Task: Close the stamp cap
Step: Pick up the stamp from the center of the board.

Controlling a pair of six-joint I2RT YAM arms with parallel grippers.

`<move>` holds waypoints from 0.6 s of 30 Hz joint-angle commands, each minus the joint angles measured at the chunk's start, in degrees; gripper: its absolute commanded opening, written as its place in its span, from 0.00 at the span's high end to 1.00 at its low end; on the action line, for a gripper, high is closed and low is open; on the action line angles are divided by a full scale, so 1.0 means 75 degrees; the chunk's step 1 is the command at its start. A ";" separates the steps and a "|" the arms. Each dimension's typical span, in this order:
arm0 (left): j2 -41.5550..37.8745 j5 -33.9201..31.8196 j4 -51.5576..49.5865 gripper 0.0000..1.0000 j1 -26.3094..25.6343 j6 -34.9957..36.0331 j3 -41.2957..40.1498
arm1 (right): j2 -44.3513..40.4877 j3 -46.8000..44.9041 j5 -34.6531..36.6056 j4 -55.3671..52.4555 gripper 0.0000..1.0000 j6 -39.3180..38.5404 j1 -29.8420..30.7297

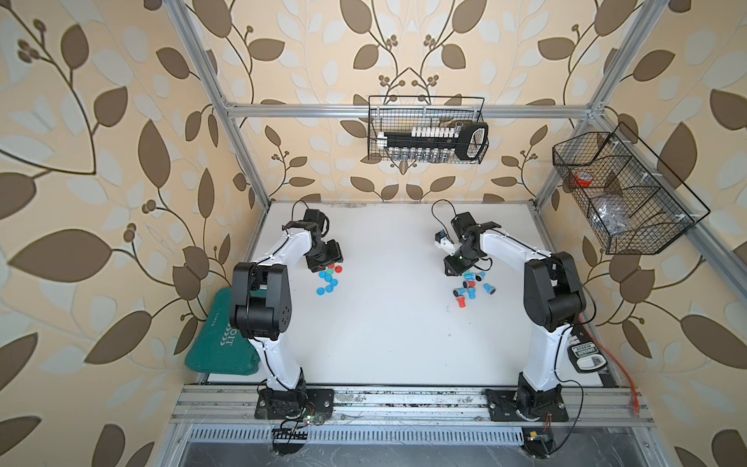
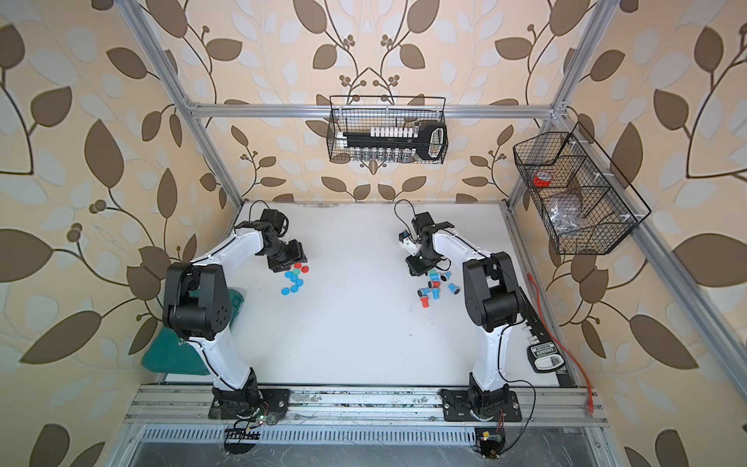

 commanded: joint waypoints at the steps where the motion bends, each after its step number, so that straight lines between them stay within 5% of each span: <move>1: -0.0286 -0.0043 -0.0145 0.34 0.0079 0.0178 -0.0026 | 0.0322 0.0318 0.0447 -0.0052 0.63 -0.0306 -0.0028; 8: -0.0351 -0.0127 -0.0182 0.35 0.0079 0.0220 -0.0089 | 0.0332 0.0388 0.0133 -0.0030 0.50 -0.0789 -0.0503; 18: -0.0399 -0.0177 -0.0193 0.34 0.0125 0.0259 -0.0193 | 0.0071 -0.0184 -0.0623 0.0122 0.49 -0.1046 -0.0213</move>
